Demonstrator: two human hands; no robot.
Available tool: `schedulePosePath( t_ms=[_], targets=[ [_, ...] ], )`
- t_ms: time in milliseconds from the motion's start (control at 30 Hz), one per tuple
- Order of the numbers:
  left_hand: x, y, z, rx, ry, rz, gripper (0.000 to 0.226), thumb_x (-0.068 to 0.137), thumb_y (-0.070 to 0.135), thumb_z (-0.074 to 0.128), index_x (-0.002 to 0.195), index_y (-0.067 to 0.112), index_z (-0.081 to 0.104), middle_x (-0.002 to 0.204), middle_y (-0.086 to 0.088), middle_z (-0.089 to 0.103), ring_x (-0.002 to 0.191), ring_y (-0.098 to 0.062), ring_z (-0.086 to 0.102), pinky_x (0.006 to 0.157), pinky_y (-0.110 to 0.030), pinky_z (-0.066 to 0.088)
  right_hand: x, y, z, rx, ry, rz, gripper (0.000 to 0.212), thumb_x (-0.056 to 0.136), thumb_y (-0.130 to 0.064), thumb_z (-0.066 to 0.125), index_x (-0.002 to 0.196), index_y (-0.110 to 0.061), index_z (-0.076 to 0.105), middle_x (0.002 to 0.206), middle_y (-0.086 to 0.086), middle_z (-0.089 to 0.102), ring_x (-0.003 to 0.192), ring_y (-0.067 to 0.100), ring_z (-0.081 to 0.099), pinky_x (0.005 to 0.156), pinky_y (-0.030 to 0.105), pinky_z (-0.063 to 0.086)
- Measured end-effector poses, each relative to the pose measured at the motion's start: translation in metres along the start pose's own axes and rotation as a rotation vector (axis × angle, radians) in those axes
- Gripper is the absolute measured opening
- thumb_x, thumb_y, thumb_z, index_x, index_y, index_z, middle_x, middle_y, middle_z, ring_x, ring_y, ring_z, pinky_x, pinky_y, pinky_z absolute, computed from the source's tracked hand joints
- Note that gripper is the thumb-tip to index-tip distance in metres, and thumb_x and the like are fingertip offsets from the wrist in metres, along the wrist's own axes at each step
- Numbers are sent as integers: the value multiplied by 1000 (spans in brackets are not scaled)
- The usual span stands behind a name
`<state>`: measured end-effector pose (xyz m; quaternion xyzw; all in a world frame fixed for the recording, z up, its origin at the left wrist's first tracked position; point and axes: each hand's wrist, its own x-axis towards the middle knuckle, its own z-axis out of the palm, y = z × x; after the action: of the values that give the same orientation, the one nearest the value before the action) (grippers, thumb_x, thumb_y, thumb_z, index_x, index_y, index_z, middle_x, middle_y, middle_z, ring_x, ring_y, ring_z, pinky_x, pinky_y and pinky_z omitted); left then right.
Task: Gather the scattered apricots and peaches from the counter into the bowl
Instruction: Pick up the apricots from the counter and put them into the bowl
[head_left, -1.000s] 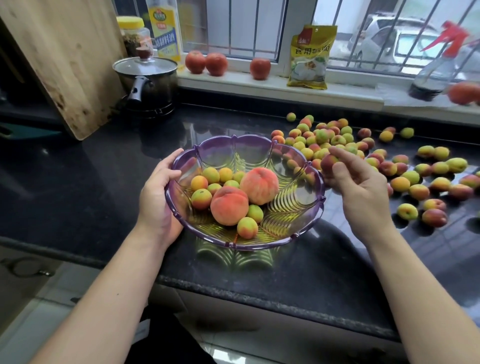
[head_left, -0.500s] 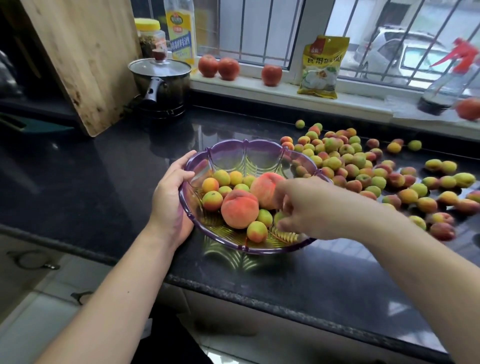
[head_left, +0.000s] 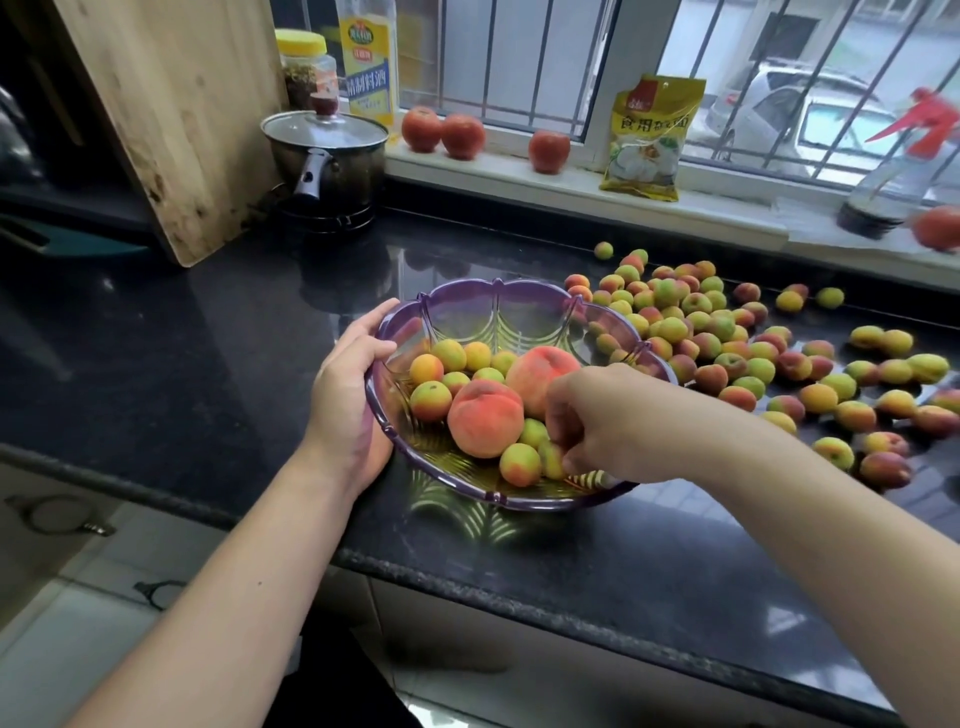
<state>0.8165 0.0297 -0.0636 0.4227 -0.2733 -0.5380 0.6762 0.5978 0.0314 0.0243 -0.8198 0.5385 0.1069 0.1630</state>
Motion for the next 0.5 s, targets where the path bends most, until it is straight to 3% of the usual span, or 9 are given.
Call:
schedulePosePath(
  t_ms=[200,367,433,500],
  targets=[
    [-2,2,2,-1,11,-17,43,101,7,43,138,16,64,135,-10,71,125,-28,69,112,-50,52,-12,10,-15,71,27,-13,19,88,-20,76,99,-28,64,98,-11,66,89,8,63,72,21,51],
    [0,6,5,-36,10,-32,44,102,12,40,140,13,63,132,-12,72,124,-30,69,108,-47,54,-10,52,-60,399,543,51,8,90,-12,72,90,-19,68,82,-1,72,72,11,70,64,24,52],
    [7,12,5,-108,4,-98,46,103,18,36,141,9,61,132,-15,72,125,-33,68,109,-48,53,17,73,-64,426,635,127,7,93,-10,68,95,-17,66,86,3,70,76,14,69,63,24,51],
    [18,20,3,-100,-22,-164,48,104,26,36,140,7,61,134,-18,71,125,-36,68,108,-52,53,55,95,-58,362,619,215,9,96,-10,65,100,-18,67,93,5,69,81,14,67,59,21,47]
  ],
)
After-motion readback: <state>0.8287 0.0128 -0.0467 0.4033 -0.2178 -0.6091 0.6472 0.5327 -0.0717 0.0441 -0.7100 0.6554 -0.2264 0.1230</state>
